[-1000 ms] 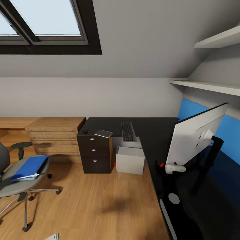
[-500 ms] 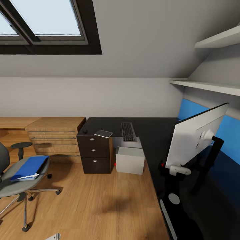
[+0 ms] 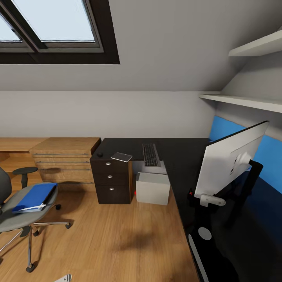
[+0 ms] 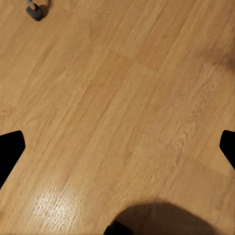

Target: In the bedroom, organize the workspace by keeping the computer under the desk, ensuring the monitor is on the desk, placing the keyboard on the desk next to the monitor, placing the mouse on the desk next to the keyboard, moving the folder from the swivel chair onto the desk next to the mouse, stacking the notebook on top of the folder with the pen on top of the notebook, and positioning the swivel chair next to the desk.

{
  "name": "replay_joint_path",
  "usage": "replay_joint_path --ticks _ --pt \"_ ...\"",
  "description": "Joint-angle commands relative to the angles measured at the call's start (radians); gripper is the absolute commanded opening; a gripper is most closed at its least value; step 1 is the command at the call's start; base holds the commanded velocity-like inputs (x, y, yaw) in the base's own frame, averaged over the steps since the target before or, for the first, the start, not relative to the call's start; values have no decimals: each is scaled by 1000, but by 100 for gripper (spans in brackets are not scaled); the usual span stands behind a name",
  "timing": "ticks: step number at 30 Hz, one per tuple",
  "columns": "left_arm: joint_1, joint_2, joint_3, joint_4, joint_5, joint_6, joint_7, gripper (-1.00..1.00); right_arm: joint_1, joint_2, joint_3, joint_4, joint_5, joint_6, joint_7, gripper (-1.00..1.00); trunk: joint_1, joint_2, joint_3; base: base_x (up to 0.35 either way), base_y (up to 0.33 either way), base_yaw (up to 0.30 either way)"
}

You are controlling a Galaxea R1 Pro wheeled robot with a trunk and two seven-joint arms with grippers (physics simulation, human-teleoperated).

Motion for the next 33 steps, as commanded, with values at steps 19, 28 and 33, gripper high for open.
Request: replay_joint_path --ticks 19,28,33 --pt "0 1 -6 -2 5 3 9 100 -1 0 2 2 6 0 -4 100 0 -1 -1 0 -39 0" --pt "0 1 -6 -2 5 3 9 100 -1 0 5 2 7 0 -4 100 0 -1 -1 0 68 0" --pt "-1 0 -6 -2 5 3 9 100 -1 0 5 3 7 0 -4 100 0 -1 -1 0 5 0"
